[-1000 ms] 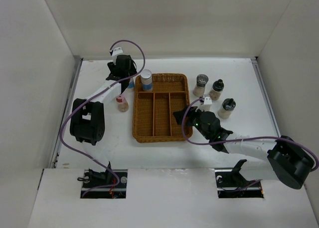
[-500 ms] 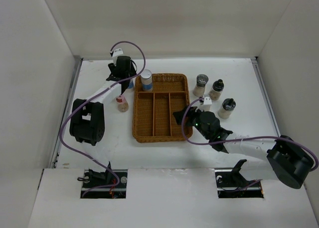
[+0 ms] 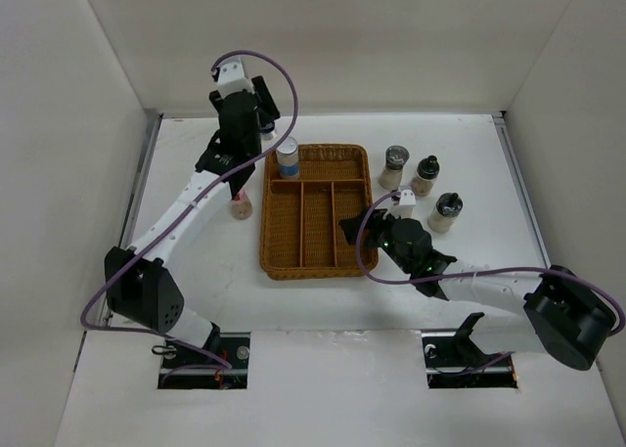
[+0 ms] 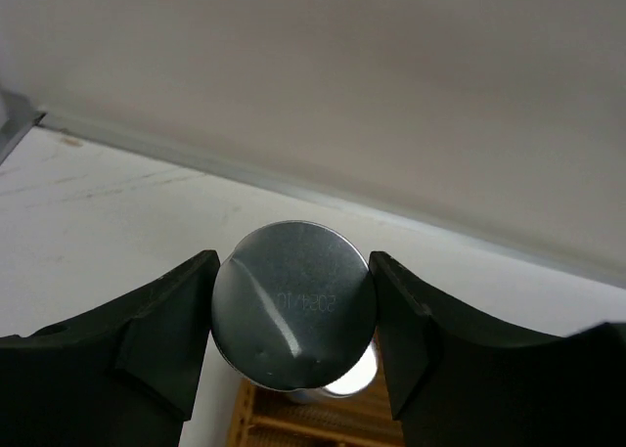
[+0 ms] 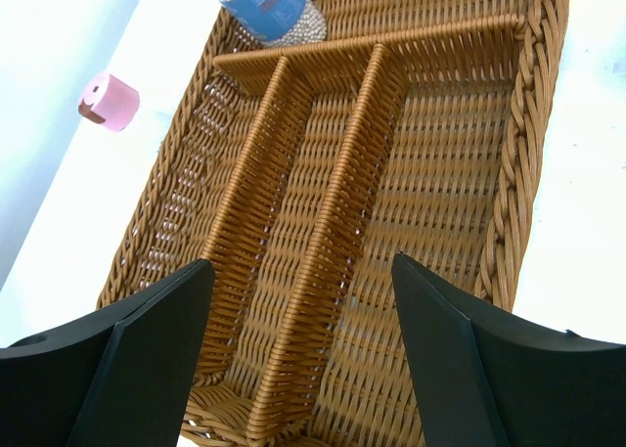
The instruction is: Organize the condiment bottles
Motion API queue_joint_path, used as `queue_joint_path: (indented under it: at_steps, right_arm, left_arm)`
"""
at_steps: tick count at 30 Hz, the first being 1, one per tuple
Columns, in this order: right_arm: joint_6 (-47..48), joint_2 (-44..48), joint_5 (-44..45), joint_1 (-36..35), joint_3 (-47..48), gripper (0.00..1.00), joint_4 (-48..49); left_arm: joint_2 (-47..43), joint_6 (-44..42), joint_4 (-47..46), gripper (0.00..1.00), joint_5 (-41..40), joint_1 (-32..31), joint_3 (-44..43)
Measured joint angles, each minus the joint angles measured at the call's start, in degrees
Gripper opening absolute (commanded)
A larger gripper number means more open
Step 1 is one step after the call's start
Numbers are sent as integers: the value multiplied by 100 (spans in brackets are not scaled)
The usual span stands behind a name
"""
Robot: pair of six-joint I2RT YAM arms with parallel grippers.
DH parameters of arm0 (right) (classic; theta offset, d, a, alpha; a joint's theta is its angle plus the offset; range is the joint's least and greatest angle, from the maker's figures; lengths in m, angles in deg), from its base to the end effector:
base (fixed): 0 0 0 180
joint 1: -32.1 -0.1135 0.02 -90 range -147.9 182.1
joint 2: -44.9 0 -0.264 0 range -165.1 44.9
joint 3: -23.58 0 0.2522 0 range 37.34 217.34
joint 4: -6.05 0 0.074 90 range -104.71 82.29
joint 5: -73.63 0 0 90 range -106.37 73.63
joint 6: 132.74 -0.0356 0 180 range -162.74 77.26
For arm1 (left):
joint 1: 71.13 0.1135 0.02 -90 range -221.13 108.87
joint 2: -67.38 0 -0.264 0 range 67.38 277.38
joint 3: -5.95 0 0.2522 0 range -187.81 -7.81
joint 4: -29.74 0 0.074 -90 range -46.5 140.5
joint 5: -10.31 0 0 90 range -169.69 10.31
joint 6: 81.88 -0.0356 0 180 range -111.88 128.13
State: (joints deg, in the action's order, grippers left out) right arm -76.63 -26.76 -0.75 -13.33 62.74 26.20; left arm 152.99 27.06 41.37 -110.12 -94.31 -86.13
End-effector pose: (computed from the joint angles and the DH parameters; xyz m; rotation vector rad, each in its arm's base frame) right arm 0.1861 0.1752 0.2054 0.0170 1.8413 0.7468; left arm 0.3331 -0.1230 0.3957 -0.3384 1.6147 -0.1194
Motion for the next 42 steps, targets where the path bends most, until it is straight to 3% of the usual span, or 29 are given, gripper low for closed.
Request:
queue_joint_path:
  at_steps: [8, 14, 21, 28, 42]
  right_arm:
    - [4, 114, 2, 0, -2, 80, 0]
    - [4, 175, 4, 0, -2, 80, 2]
    - [7, 190, 4, 0, -2, 80, 2]
    - [7, 188, 4, 0, -2, 80, 2]
    - [24, 177, 4, 0, -2, 80, 2]
  left_arm:
    - [647, -57, -225, 38, 315, -966, -831]
    - [1561, -57, -201, 39, 470, -1290, -964]
    - [2347, -59, -105, 39, 544, -1316, -964]
    - [2446, -55, -271, 39, 538, -1167, -903]
    - [2566, 96, -625, 59, 527, -1097, -356]
